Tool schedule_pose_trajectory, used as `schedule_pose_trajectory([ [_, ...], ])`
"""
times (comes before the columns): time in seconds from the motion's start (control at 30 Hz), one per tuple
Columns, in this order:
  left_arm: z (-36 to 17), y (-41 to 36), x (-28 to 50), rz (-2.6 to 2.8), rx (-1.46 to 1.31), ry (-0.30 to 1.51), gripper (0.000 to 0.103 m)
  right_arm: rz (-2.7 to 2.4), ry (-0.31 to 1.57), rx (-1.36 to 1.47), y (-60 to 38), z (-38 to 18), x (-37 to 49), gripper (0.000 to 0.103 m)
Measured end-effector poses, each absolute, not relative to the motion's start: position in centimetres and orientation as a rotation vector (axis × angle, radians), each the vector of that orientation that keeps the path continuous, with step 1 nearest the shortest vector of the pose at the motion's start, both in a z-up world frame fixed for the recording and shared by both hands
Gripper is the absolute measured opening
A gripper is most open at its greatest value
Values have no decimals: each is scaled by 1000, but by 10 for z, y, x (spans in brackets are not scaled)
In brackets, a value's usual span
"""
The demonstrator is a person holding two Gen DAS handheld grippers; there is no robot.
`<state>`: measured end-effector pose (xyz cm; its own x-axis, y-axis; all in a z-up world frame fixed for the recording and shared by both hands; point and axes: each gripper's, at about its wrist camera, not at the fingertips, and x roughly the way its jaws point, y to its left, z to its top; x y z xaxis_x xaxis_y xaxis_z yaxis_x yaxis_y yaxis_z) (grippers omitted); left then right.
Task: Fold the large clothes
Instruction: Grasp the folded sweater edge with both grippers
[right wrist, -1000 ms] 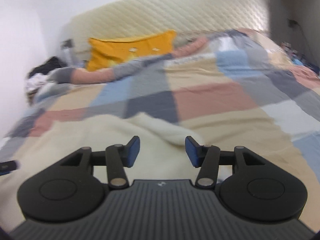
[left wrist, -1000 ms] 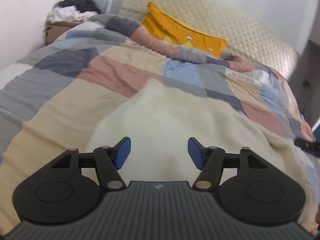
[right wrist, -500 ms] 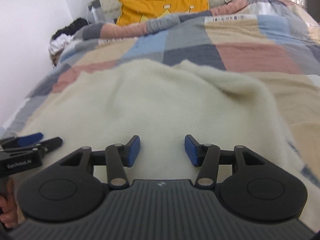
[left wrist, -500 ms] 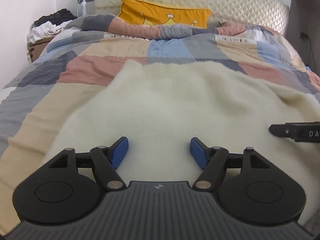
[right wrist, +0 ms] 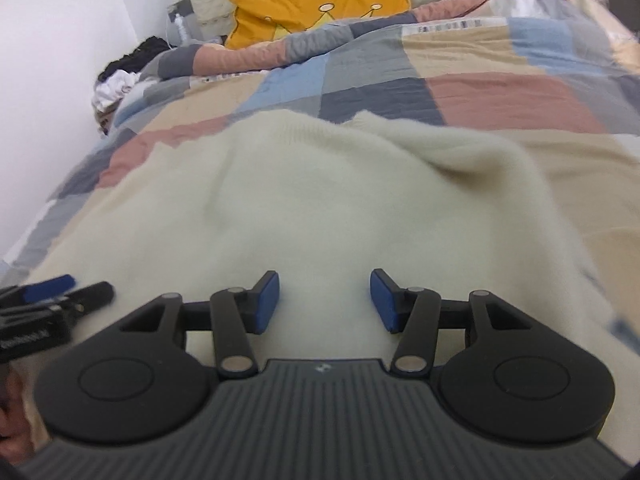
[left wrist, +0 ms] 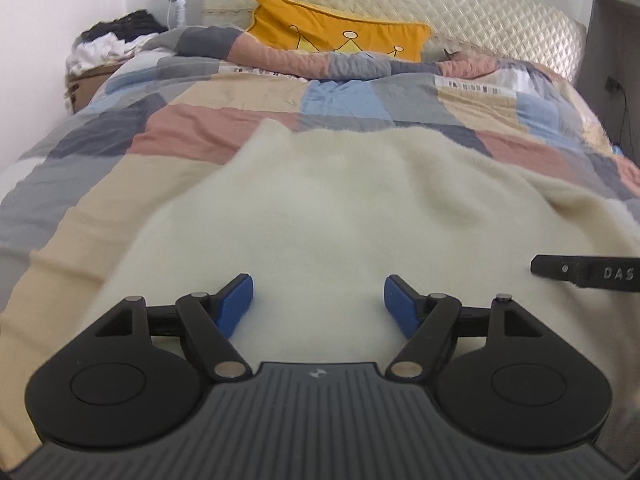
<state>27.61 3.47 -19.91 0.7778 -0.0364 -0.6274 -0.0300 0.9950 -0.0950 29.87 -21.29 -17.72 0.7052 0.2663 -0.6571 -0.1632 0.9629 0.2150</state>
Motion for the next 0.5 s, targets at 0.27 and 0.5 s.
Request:
schedule_pose_trajectory([
  [0.27,-165,34,214,-25,-259,663,77,276,744,257,-228,-151,239,53],
  [0.5,-175,36,171,-78,-462,742,77,322,771,482,-245,-156,190,58],
])
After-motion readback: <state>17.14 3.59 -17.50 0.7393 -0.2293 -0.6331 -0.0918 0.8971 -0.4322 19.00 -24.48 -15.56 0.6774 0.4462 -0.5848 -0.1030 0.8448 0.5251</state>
